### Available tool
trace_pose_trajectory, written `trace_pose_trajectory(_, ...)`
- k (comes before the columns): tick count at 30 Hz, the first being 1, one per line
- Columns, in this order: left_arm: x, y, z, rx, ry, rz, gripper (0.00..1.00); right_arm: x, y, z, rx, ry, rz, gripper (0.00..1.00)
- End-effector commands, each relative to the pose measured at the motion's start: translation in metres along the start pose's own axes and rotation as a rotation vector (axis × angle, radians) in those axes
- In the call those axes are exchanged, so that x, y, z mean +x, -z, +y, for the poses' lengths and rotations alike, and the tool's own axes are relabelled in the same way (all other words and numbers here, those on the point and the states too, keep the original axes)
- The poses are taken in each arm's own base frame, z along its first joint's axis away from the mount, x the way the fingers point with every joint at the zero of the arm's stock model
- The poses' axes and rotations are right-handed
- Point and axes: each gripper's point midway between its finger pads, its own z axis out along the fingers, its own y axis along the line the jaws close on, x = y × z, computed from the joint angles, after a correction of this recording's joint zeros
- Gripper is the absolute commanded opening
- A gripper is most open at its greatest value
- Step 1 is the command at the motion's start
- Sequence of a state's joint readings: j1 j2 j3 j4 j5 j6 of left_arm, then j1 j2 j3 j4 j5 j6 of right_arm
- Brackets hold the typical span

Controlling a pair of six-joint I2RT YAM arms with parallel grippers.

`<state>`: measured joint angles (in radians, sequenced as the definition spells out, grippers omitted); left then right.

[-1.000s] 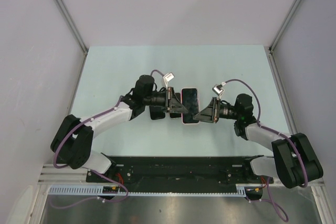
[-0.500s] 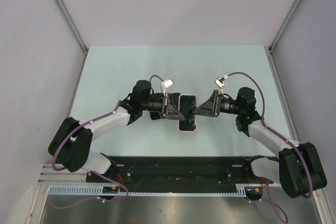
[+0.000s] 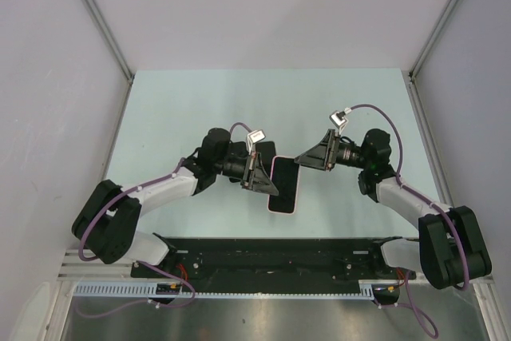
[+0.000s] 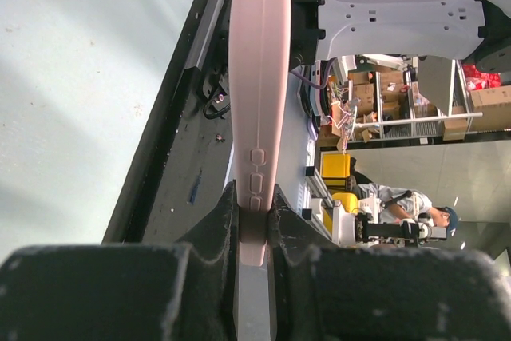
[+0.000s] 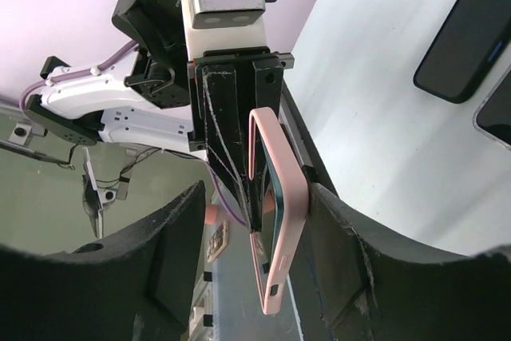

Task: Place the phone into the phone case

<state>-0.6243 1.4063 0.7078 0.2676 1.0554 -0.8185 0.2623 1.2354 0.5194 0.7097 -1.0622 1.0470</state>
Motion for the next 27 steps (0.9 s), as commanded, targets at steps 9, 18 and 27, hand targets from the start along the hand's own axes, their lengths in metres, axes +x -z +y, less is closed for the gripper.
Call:
trace_pose_trajectory(9,0.0,0.001,-0.015,0.063,-0.072,0.018,0.0,0.001,-0.006,0.011,-0.025,0.076,0.029,0.48)
trace_pose_trajectory(18,-0.007,-0.003,0.0,-0.03,-0.032,0.016,0.0,-0.001,-0.011,0.01,0.044,0.178,0.024,0.0)
trace_pose_trajectory(27,-0.012,-0.003,-0.012,0.008,-0.031,0.0,0.0,0.011,-0.011,-0.001,0.089,0.092,0.074,0.52)
